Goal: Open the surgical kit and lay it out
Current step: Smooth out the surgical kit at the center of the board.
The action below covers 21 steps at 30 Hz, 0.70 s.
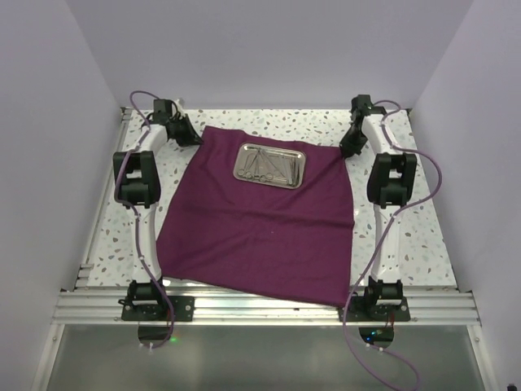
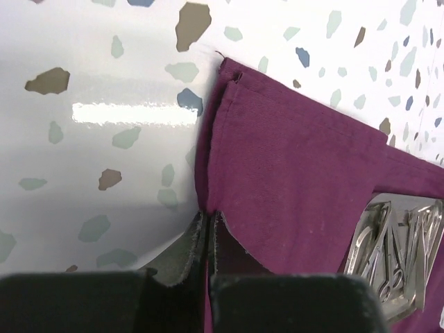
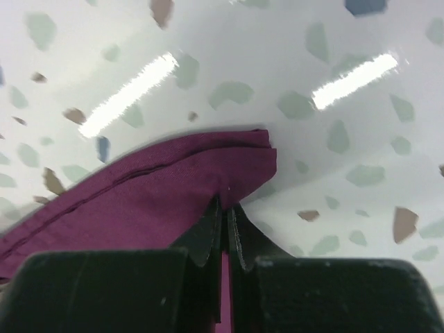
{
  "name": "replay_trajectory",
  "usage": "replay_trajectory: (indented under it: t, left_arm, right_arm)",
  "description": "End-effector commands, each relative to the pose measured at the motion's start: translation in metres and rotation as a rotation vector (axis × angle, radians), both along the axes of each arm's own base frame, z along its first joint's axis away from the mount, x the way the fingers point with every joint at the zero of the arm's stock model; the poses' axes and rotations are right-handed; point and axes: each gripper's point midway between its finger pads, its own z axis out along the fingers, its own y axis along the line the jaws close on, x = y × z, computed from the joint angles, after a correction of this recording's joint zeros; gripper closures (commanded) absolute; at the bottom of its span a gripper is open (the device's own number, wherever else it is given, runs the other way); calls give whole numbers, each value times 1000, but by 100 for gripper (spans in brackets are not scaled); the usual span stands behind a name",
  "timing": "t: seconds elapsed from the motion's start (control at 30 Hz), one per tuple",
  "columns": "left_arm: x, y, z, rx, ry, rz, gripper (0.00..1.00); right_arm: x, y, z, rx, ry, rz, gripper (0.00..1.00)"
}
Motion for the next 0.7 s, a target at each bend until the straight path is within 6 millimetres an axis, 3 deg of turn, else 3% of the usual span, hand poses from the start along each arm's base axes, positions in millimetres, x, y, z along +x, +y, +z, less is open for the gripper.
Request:
replay_trajectory:
  t: [0.0,0.07,0.13,0.23,0.4,0.43,0.47,0.5,0.53,0.57,0.6,0.63,0.67]
  left_arm:
    - [21,11,10,-8,-80,58,100]
    - [32,30,19,40,-105,133,100]
    - [39,47,32,72,-136,192,100]
    - [46,93,47,143,-163,349,100]
    - [38,120,63,207,-174,438,100]
    - [38,125,70,220,-202,457,100]
    - [34,127,88,219,-235,467,100]
    - [27,126,79,224,-219,466,100]
    - [25,126,84,222,-225,472,100]
    - [23,125,93,216,-234,474,100]
    - [19,124,96,209,-226,478,92]
    - [14,121,97,196,-209,472,75]
    - [10,116,118,186,-242,464,55]
  right_arm:
    - [53,6,-15,53,-137,-41,100]
    - [69,9,-4,74,-198,-62,100]
    - [82,-11,6,100,-256,-131,100]
    - [102,-24,21,122,-348,-185,100]
    - [130,-38,34,135,-476,-175,100]
    - [141,-40,43,130,-531,-159,100]
    - [143,-41,44,127,-541,-146,100]
    - [145,-44,46,121,-553,-142,100]
    - [144,-42,48,134,-555,-119,100]
    - [144,-41,52,146,-559,-106,84]
    - [138,-40,58,156,-553,-93,61]
    - [135,-39,64,160,-560,-86,37]
    - [131,-38,73,156,-564,-83,2]
